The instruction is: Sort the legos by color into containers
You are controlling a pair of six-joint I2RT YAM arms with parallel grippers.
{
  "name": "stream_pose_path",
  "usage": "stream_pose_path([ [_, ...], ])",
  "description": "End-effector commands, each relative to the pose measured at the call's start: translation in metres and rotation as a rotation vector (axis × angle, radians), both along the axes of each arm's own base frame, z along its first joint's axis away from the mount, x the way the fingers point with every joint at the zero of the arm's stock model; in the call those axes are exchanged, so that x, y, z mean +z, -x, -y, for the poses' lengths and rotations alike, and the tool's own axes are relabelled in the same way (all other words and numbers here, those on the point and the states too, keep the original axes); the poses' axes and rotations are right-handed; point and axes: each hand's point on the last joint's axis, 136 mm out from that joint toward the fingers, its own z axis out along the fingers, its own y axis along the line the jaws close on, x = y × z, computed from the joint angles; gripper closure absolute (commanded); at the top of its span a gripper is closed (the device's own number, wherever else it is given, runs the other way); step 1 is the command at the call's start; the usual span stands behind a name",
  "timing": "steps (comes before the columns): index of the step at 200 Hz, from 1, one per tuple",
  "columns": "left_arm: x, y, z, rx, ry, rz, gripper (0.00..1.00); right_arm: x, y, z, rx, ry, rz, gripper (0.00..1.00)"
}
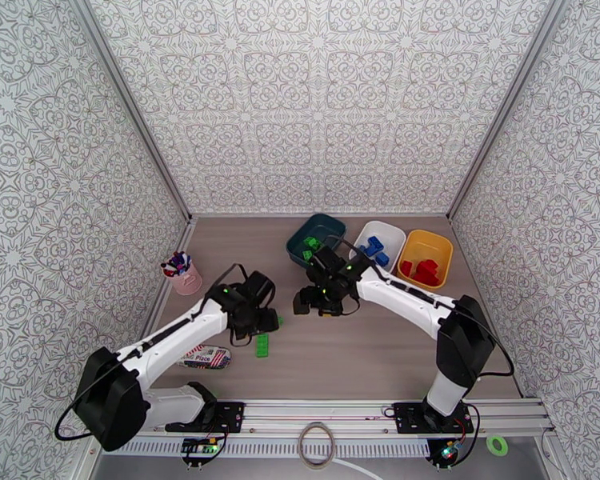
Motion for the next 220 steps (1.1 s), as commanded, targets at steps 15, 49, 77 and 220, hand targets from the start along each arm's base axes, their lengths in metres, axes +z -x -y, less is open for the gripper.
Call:
stream_pose_path([
  [15, -0.025, 0.017, -0.003, 0.028, -0.041, -0.043, 0.37, -0.016, 0.017, 0.015, -0.012, 0.055, -0.014, 0.22],
  [49, -0.045, 0.022, 0.000, 0.020, -0.041, -0.073, 0.41, -0.022, 0.027, 0.023, -0.020, 0.065, -0.026, 0.23],
  [77, -0.056, 0.022, 0.002, 0.005, -0.046, -0.093, 0.44, -0.023, 0.033, 0.027, -0.024, 0.068, -0.029, 0.23],
  [220, -0.048, 0.019, 0.016, -0.015, -0.017, -0.101, 0.71, -0.014, 0.028, 0.018, -0.006, 0.031, -0.015, 0.24],
])
